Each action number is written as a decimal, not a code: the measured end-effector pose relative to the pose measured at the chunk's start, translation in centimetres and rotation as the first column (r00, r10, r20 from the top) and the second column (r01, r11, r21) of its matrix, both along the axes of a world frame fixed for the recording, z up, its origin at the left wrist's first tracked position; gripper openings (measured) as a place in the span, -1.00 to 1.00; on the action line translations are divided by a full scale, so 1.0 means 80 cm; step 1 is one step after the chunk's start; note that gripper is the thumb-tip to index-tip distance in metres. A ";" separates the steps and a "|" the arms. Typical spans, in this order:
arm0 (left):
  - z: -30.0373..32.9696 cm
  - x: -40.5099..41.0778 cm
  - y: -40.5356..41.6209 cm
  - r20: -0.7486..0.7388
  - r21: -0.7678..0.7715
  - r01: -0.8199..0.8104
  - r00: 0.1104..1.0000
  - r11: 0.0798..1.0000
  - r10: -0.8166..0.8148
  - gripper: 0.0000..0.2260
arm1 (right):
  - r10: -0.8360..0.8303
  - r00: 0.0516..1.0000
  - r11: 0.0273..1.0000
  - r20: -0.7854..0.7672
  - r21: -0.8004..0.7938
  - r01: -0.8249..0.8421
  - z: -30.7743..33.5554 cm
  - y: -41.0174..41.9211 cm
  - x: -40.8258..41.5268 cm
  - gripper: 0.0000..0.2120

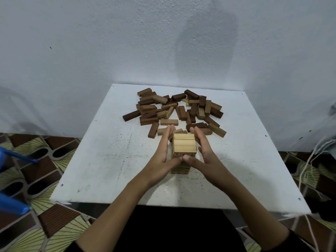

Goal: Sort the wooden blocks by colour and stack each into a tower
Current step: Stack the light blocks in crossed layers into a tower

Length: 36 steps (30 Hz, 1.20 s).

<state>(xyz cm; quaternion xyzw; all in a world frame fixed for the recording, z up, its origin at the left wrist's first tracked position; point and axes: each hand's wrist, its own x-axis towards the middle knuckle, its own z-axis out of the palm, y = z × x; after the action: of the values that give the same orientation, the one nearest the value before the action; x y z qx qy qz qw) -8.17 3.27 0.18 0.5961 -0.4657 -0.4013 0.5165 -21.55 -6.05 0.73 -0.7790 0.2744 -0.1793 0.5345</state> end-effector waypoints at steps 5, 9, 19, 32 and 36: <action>-0.007 -0.017 0.005 -0.126 -0.009 0.004 0.992 1.000 -0.005 -0.23 | -0.066 0.994 0.987 0.089 0.154 0.051 -0.010 0.018 0.004 -0.22; -0.006 -0.023 0.004 -0.163 -0.007 0.004 0.987 1.000 -0.005 -0.23 | -0.070 0.991 0.980 0.112 0.192 0.048 -0.011 0.022 0.006 -0.16; -0.007 -0.026 0.001 -0.196 -0.015 -0.007 0.981 1.000 0.004 -0.26 | -0.065 0.988 0.978 0.141 0.204 0.035 -0.014 0.022 0.009 -0.21; -0.017 -0.022 -0.002 -0.162 -0.008 -0.050 0.986 0.999 0.048 -0.32 | -0.067 0.993 0.983 0.097 0.176 0.049 -0.018 0.019 0.009 -0.33; -0.019 -0.019 0.002 -0.143 -0.001 -0.035 0.989 0.999 0.034 -0.33 | -0.046 0.994 0.988 0.097 0.151 0.031 -0.016 0.017 0.007 -0.29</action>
<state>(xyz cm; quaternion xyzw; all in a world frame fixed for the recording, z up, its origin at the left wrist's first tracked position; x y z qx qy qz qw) -9.71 3.40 -1.30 0.5729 -0.4177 -0.4334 0.5564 -21.01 -4.71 -0.53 -0.7215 0.2747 -0.2075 0.6008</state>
